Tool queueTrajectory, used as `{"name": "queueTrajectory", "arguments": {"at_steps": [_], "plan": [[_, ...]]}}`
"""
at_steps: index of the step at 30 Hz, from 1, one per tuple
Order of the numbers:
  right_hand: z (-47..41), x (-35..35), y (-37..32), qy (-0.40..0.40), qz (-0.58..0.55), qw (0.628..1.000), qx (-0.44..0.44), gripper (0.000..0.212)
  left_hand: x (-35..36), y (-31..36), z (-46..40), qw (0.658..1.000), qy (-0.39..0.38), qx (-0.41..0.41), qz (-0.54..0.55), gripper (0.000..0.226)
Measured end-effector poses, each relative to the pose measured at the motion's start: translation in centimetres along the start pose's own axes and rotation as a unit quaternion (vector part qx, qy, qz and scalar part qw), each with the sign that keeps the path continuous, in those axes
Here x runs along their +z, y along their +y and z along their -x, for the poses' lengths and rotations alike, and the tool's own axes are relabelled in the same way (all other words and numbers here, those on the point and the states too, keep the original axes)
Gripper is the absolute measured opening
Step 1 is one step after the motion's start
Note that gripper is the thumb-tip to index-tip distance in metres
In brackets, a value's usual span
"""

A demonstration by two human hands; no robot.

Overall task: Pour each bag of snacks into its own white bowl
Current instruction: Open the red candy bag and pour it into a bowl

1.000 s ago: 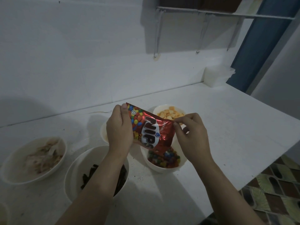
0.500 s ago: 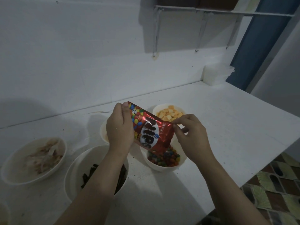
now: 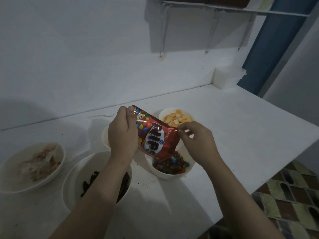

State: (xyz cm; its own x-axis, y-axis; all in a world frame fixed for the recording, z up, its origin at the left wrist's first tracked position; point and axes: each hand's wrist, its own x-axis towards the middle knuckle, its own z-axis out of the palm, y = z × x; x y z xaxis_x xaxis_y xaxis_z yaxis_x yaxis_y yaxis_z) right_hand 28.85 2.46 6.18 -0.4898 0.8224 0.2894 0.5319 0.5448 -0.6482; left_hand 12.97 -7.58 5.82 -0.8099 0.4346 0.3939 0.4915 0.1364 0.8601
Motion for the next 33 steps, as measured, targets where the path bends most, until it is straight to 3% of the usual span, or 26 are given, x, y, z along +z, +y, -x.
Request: {"name": "queueTrajectory", "arguments": {"at_steps": [7, 21, 25, 33], "plan": [[-0.6, -0.6, -1.2, -0.058, 0.008, 0.997, -0.043, 0.01, -0.2, 0.1, 0.2, 0.999, 0.001, 0.033, -0.006, 0.048], [-0.5, -2.2, -1.5, -0.053, 0.022, 0.996, -0.065, 0.01, 0.0, 0.1, 0.2, 0.999, -0.004, 0.04, -0.01, 0.048], [0.1, -1.7, -2.8, -0.128, 0.006, 0.988, -0.088, 0.023, 0.5, 0.2, 0.9, 0.997, -0.029, 0.068, -0.008, 0.042], [1.1, -0.4, -0.8, -0.053, -0.085, 0.995, -0.01, 0.025, 0.8, -0.1, 1.1, 0.992, -0.01, 0.126, -0.007, 0.046]]}}
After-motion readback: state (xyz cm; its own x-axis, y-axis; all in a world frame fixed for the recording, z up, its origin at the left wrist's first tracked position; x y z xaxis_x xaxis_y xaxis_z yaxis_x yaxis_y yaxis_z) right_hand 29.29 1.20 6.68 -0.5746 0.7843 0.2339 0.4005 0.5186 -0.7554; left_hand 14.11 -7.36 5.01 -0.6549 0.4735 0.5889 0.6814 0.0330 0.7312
